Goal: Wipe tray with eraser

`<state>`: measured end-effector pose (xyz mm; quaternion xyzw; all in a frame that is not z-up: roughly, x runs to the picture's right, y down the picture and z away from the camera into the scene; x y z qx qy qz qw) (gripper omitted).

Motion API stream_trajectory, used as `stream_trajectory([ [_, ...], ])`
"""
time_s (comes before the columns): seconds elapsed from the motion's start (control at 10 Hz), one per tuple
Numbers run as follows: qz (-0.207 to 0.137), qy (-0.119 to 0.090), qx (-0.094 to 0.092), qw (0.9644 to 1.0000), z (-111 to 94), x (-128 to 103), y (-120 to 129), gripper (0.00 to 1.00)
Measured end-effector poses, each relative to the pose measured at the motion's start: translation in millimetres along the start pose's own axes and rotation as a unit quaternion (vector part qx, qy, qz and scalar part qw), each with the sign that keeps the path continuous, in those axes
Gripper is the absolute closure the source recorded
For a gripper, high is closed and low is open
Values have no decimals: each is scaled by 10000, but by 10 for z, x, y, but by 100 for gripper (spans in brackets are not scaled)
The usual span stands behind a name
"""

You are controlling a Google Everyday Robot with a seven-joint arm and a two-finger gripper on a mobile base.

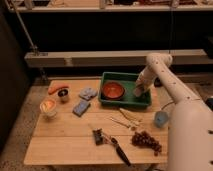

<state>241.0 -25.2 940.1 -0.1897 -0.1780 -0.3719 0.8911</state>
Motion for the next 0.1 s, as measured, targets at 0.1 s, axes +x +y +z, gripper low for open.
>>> stream_trajectory([
  [0.1, -46, 3, 30, 10000, 20, 50, -128, 100],
])
